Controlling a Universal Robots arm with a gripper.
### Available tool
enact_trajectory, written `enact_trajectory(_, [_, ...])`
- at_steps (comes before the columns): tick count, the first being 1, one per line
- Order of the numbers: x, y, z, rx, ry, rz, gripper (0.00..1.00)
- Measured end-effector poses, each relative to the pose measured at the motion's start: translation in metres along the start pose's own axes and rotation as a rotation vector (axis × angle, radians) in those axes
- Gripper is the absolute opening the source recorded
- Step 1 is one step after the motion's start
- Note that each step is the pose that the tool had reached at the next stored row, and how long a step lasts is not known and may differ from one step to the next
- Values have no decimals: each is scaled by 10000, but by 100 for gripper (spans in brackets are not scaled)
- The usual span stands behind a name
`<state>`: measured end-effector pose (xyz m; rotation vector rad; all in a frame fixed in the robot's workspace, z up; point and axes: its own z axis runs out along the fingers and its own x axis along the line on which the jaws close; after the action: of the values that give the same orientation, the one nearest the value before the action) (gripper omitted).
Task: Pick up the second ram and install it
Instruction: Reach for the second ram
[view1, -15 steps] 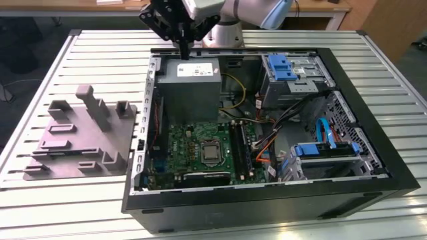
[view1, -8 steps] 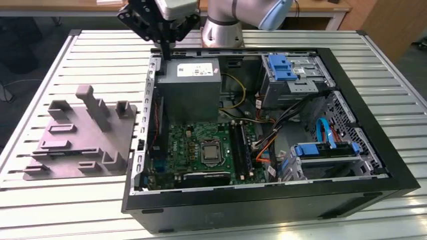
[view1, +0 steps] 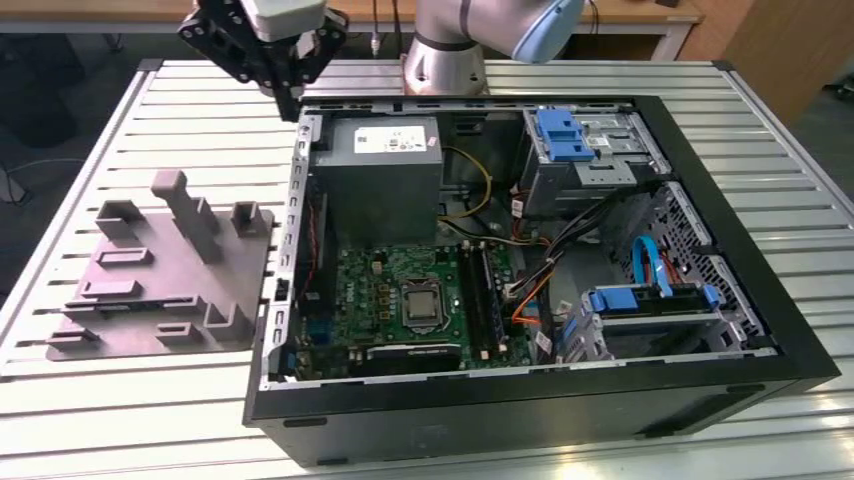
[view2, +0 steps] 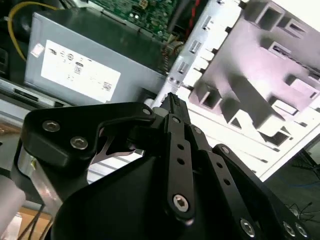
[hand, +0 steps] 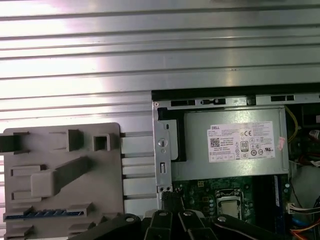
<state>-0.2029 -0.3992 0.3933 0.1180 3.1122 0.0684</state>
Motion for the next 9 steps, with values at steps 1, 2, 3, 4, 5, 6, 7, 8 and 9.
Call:
enact_trajectory(1, [42,-3,-2,1,1,1,11])
enact_trajectory(2, [86,-7,-3,1,1,1,11])
enact_trajectory(3, [129,-11,-4,0,0,-1,11])
enact_trajectory(4, [173,-15,-4,-1,-1,-1,11])
enact_trajectory(5, [218,-19,-5,0,0,1,11])
enact_trajectory(6, [259,-23,-7,0,0,1,11])
enact_trajectory(7, [297,-26,-9,1,1,0,11])
enact_trajectory(8, [333,-30,-9,1,0,-1,11])
enact_trajectory(9, [365,-33,-10,0,0,-1,11])
